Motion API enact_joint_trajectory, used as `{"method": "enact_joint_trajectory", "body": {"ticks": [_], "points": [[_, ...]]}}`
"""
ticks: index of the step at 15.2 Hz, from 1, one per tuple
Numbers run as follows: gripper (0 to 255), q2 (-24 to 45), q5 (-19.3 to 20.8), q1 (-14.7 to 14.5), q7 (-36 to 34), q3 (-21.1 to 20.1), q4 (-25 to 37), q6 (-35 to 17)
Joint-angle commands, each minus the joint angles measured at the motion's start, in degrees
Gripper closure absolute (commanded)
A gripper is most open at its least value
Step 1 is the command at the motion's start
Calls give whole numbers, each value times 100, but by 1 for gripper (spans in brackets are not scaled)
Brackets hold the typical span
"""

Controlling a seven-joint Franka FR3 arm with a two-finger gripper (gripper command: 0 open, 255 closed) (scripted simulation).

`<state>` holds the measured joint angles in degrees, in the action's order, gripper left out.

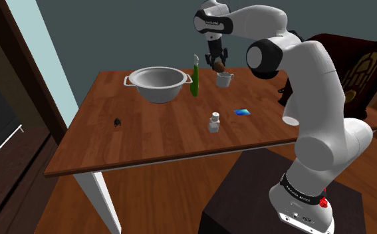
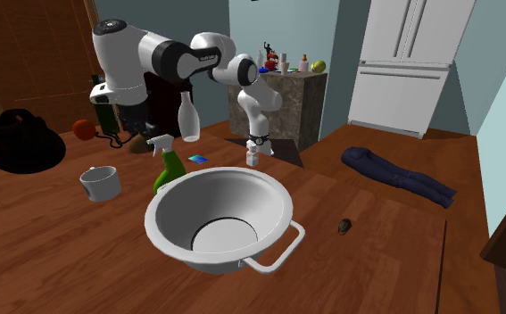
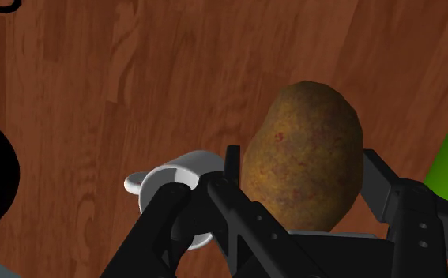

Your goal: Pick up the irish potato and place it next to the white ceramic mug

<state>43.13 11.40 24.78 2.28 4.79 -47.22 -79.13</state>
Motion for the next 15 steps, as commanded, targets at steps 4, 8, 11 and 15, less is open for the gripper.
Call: {"method": "enact_joint_trajectory", "body": {"ticks": [4, 8, 11, 15], "points": [[255, -73, 4, 34, -45, -7, -499, -433], [255, -152, 8, 34, -122, -17, -939, -785], [255, -177, 11, 35, -174, -23, -1209, -1026], [255, -176, 16, 37, -238, -29, -1512, -1323]]}}
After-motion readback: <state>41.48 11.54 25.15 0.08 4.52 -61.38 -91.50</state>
